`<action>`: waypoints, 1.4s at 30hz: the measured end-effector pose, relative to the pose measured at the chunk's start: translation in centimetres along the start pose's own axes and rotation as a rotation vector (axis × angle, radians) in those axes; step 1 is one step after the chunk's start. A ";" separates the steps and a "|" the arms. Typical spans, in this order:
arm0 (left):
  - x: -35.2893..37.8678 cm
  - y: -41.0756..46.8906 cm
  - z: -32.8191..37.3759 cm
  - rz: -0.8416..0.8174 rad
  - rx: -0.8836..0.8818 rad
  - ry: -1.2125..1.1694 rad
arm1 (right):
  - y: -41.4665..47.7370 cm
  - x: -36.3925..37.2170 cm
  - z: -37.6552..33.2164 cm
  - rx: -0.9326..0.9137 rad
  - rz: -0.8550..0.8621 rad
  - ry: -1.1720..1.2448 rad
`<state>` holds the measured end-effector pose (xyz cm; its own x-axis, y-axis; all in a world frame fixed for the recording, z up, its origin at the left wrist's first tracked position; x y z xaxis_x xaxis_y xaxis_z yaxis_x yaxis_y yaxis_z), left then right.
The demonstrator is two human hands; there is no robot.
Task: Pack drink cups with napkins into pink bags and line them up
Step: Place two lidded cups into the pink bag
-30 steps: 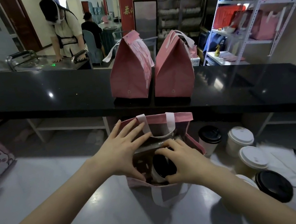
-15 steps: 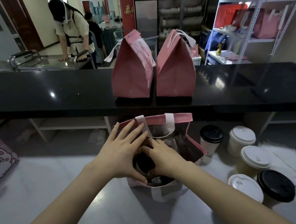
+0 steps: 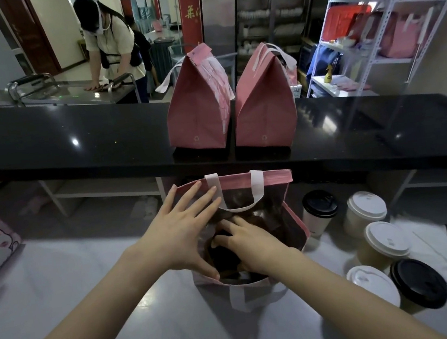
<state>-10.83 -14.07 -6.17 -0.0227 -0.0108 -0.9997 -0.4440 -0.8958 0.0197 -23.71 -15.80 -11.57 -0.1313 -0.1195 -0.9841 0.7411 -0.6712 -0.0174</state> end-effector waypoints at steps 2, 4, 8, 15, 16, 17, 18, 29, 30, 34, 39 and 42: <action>-0.1 0.0 -0.2 0.002 -0.009 -0.005 | 0.3 0.5 0.1 0.019 -0.021 0.002; -0.2 0.1 -0.4 0.004 -0.017 -0.021 | 0.5 1.3 0.2 0.053 -0.049 0.019; -0.2 0.2 -0.2 0.015 0.005 -0.028 | 0.8 2.1 -0.1 0.087 -0.066 0.039; -0.4 1.1 -0.9 0.030 0.005 -0.067 | 2.1 2.0 0.2 0.139 -0.086 0.041; -0.3 1.2 -1.1 0.024 0.003 -0.072 | 2.1 2.0 0.2 0.133 -0.088 0.038; -0.3 1.4 -1.3 0.020 0.001 -0.080 | 2.0 1.9 0.2 0.128 -0.095 0.040; -0.3 1.5 -1.5 0.017 0.000 -0.092 | 1.8 1.7 0.3 0.128 -0.107 0.054; -0.3 3.6 -3.5 0.062 0.009 -0.266 | -6.1 -5.6 4.9 0.305 0.091 0.155; -0.4 4.0 -3.5 0.078 0.012 -0.280 | -7.0 -5.7 5.5 0.323 0.108 0.114; -1.4 5.8 -2.8 0.136 0.062 -0.327 | -8.9 -5.2 7.2 0.368 0.203 -0.032; -2.7 7.7 0.1 0.148 0.195 -0.484 | -8.7 -4.6 9.8 0.417 0.160 -0.023; -2.6 8.6 0.9 0.084 0.223 -0.526 | -9.0 -4.9 11.1 0.402 0.203 0.043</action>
<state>-15.36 -21.34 -3.40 -0.4832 0.1960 -0.8533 -0.5983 -0.7855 0.1584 -37.06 -17.33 -4.63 0.0243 -0.2536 -0.9670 0.4333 -0.8691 0.2387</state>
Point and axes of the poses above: each hand's wrist, its own y-axis towards the middle knuckle, its own x-axis out of the palm, z = x × y, the point moved 5 cm from there along y, towards the middle knuckle, and after that the axes turned 10 degrees about -y, right-handed, at the moved point
